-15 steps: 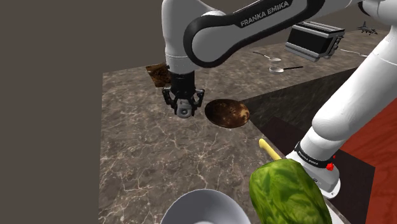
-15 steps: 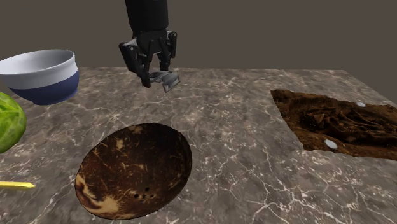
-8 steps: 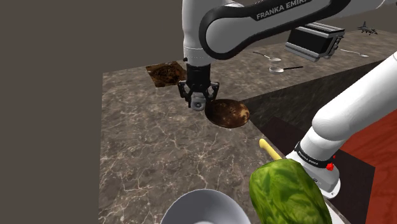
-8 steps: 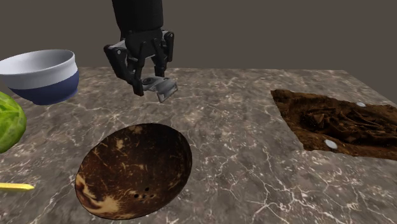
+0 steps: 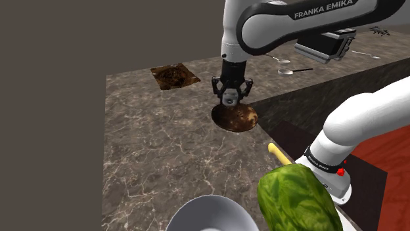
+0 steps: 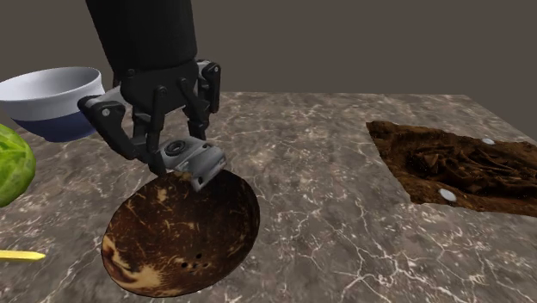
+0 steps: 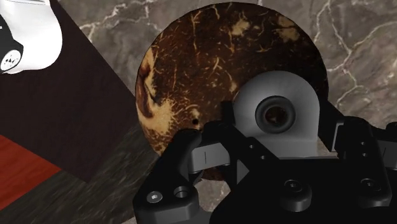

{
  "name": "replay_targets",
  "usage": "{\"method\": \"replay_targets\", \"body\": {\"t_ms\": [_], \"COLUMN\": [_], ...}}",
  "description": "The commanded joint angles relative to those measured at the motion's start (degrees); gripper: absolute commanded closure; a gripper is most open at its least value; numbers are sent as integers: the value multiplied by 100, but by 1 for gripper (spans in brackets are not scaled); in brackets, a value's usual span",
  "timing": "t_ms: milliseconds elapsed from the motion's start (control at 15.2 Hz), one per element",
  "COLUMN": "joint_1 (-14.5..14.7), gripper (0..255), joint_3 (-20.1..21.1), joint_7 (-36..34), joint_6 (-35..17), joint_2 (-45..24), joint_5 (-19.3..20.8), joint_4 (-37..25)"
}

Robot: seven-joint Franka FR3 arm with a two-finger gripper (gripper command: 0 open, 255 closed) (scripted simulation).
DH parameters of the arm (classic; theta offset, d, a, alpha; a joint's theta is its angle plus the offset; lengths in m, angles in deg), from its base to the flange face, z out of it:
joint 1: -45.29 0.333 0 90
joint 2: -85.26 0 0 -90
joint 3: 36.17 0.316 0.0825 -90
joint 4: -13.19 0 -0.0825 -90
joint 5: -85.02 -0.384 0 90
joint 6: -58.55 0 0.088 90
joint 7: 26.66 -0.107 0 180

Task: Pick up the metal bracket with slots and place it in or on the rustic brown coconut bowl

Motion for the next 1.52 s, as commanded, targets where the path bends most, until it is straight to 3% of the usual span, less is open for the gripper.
{"method": "replay_targets", "body": {"t_ms": [0, 858, 1386, 1452], "joint_1": [48, 75, 75, 75], "gripper": [255, 255, 255, 0], "joint_3": [-296, 12, 12, 12], "joint_7": [307, 357, 357, 357], "joint_6": [133, -972, -972, -972], "joint_2": [422, 62, 62, 62], "joint_5": [-25, -208, -208, -208], "joint_4": [343, 1089, 1089, 1089]}}
